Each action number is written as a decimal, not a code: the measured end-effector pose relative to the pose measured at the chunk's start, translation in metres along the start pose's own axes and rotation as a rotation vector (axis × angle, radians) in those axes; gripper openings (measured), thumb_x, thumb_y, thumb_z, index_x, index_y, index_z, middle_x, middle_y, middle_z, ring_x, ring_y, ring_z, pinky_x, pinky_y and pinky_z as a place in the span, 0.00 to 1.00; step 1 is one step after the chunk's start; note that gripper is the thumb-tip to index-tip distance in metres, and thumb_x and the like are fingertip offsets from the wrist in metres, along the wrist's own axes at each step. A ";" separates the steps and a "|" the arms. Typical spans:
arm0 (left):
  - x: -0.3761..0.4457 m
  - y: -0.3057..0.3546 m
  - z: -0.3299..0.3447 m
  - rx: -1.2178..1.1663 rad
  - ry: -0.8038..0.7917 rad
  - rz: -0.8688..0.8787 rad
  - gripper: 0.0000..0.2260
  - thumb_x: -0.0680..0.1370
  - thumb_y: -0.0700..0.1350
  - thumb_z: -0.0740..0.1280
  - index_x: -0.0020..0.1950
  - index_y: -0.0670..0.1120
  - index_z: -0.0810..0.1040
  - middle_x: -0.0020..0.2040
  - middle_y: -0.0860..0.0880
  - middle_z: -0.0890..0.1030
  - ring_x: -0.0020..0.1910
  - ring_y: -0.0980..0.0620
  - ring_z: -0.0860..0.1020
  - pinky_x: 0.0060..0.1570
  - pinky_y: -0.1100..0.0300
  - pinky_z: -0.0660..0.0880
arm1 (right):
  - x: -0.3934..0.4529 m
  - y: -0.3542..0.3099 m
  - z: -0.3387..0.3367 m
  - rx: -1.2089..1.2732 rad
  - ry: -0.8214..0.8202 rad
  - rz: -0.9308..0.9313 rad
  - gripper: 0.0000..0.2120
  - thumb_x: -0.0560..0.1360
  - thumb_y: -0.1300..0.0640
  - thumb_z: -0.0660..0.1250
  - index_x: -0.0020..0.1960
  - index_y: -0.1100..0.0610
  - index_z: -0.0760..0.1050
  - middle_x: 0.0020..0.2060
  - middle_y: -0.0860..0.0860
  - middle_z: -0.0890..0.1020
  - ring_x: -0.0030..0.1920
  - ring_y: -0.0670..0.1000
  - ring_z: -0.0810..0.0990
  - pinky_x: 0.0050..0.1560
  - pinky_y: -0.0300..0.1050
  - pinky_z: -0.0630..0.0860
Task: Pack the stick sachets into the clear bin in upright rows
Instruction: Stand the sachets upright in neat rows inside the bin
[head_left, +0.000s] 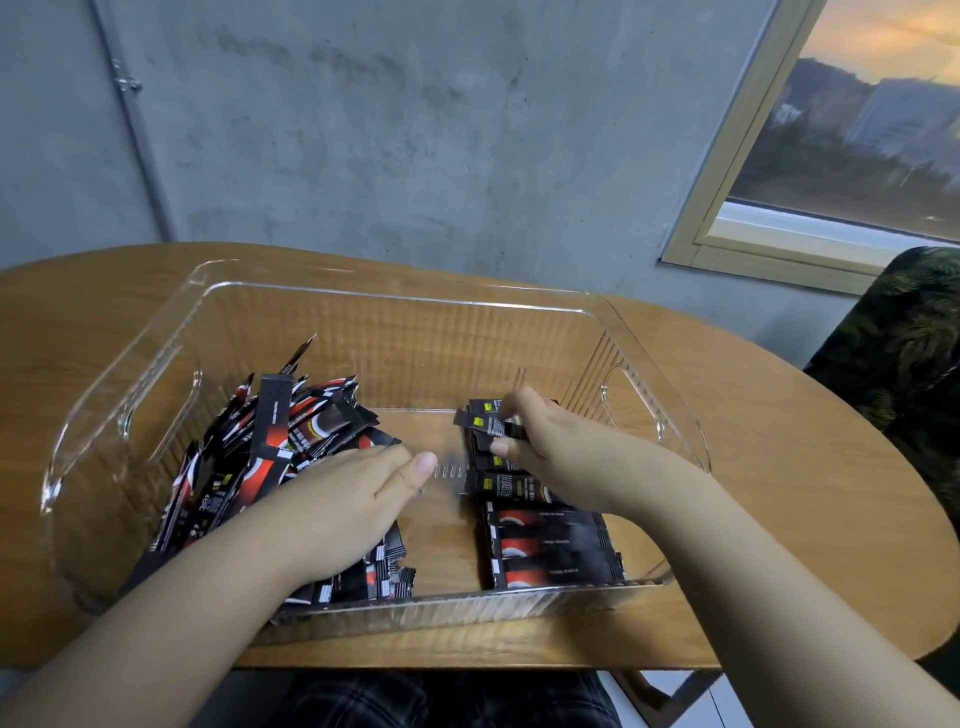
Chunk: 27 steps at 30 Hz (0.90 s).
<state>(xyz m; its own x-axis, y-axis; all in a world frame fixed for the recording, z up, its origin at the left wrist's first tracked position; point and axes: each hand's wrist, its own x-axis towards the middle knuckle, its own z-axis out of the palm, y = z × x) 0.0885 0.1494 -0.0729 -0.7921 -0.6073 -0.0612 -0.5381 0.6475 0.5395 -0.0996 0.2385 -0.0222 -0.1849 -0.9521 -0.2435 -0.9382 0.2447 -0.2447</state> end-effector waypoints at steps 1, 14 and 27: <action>0.000 -0.001 0.000 0.003 0.001 0.005 0.30 0.71 0.66 0.38 0.52 0.52 0.73 0.51 0.58 0.75 0.54 0.61 0.72 0.59 0.60 0.68 | -0.004 0.001 0.000 -0.046 -0.012 0.008 0.14 0.81 0.45 0.53 0.58 0.56 0.62 0.51 0.51 0.73 0.47 0.55 0.73 0.49 0.50 0.69; 0.001 -0.005 0.001 0.022 -0.002 0.027 0.30 0.69 0.67 0.37 0.47 0.51 0.71 0.47 0.56 0.75 0.50 0.59 0.72 0.57 0.58 0.68 | -0.014 0.006 0.021 -0.486 0.027 0.020 0.23 0.75 0.44 0.64 0.66 0.53 0.68 0.61 0.50 0.71 0.64 0.53 0.66 0.61 0.51 0.61; 0.001 -0.004 0.001 0.032 -0.026 0.036 0.26 0.70 0.67 0.37 0.44 0.55 0.69 0.45 0.57 0.73 0.49 0.61 0.71 0.55 0.60 0.67 | -0.010 0.012 0.020 -0.362 0.083 -0.018 0.14 0.76 0.53 0.67 0.61 0.50 0.73 0.56 0.50 0.76 0.60 0.53 0.72 0.58 0.49 0.67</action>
<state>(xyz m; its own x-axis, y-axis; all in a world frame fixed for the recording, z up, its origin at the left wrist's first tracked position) 0.0900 0.1462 -0.0759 -0.8182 -0.5714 -0.0638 -0.5176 0.6836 0.5146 -0.1027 0.2544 -0.0419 -0.1766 -0.9709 -0.1616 -0.9815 0.1614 0.1028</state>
